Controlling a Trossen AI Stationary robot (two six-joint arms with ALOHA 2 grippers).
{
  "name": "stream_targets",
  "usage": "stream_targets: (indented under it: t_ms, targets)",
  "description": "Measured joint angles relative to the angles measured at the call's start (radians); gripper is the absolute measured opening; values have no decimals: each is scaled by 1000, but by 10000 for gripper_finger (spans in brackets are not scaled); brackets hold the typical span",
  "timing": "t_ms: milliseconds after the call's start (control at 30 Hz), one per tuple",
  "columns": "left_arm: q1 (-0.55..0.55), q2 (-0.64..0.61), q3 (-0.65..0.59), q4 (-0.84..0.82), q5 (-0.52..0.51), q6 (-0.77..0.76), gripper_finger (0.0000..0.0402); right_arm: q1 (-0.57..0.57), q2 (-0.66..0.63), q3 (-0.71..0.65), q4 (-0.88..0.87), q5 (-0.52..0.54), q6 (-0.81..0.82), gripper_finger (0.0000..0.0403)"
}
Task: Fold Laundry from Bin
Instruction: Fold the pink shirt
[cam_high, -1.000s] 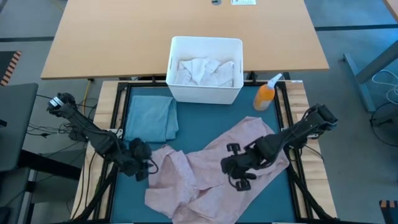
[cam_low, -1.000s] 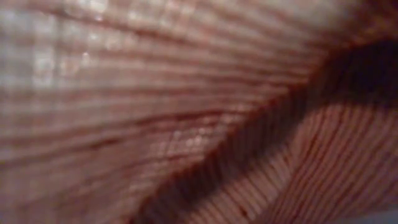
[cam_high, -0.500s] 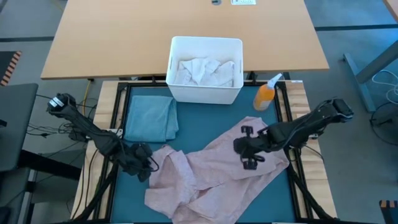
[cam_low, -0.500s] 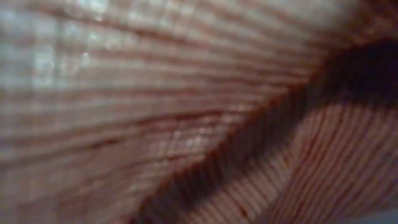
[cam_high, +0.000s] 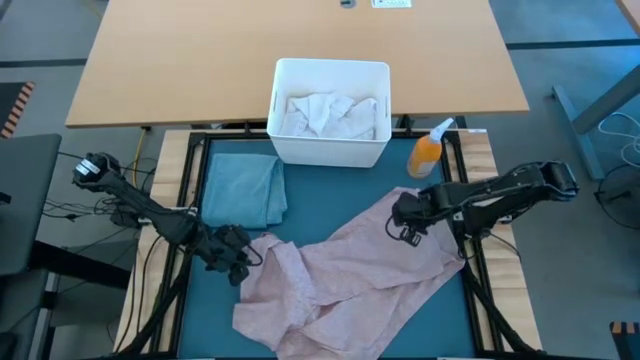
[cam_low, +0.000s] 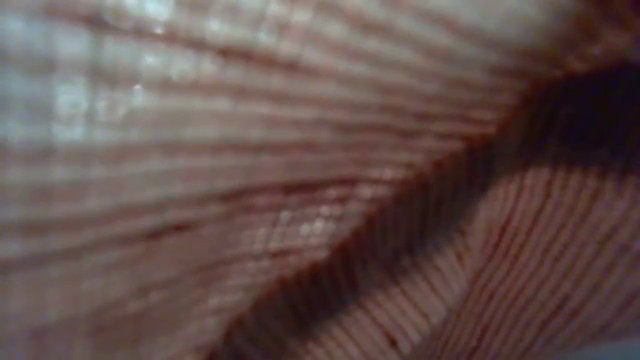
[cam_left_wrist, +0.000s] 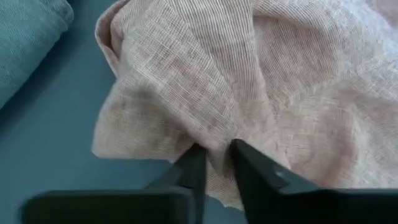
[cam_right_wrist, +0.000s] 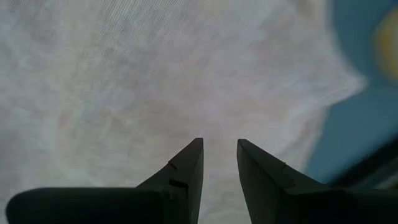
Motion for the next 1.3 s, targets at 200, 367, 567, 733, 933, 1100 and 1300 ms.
stream_targets:
  t_ms: [200, 367, 567, 733, 933, 1100, 1300]
  targets:
    - [-6, 0, 0, 46, 5, 31, 2, 72, -1, -55, 38, -101, 75, 123]
    - [-32, -1, 0, 140, 38, 84, 0, 228, -1, -126, 75, -100, 238, 123]
    - [-82, -1, 0, 267, 127, 185, 0, 385, 0, -242, 225, -100, 465, 123]
    - [-159, -1, 0, 315, 165, 180, 0, 512, 6, -254, 358, -104, 638, 123]
    - [-299, -1, 0, 320, 142, 140, 0, 675, 15, -254, 577, -37, 838, 115]
    - [-415, -5, 11, 338, 103, 126, 0, 769, 107, -250, 759, 6, 883, 93]
    - [-470, -54, 39, 332, -12, 174, 0, 756, 188, -111, 618, 79, 701, 70]
